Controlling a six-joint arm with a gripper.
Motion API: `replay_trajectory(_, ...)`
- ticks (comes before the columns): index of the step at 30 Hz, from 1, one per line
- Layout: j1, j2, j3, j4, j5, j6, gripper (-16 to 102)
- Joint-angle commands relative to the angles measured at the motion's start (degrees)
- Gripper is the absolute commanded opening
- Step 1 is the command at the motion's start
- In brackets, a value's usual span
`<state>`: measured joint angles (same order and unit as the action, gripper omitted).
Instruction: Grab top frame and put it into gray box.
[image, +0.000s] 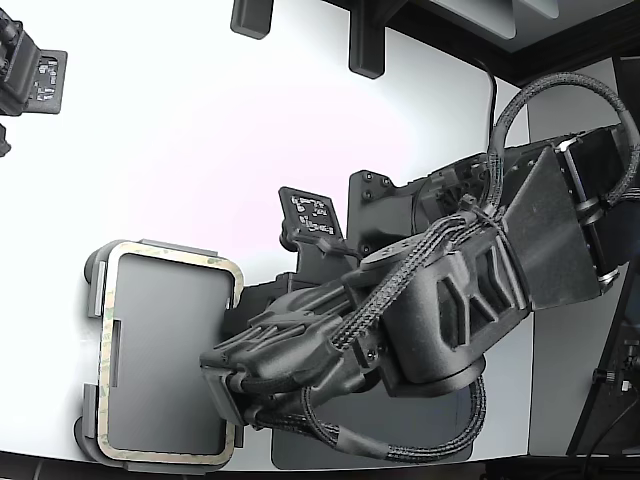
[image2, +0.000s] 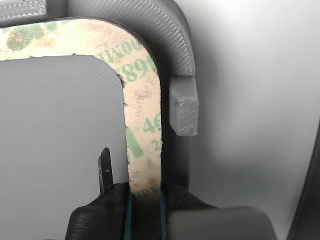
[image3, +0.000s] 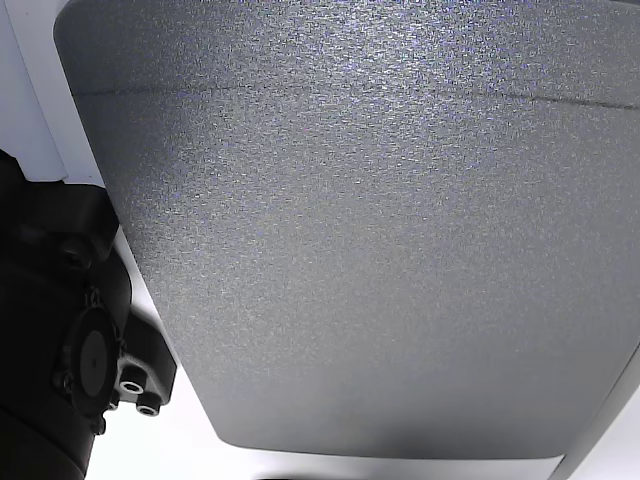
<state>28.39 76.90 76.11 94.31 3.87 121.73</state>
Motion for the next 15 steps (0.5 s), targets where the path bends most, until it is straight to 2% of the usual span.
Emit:
replay_trajectory(1,-0.9,1.1,-1.1,0.7,-0.1,0.2,-13)
replay_trajectory(15,-0.9,0.6,-1.2,0.6,-0.8,0.2,-13)
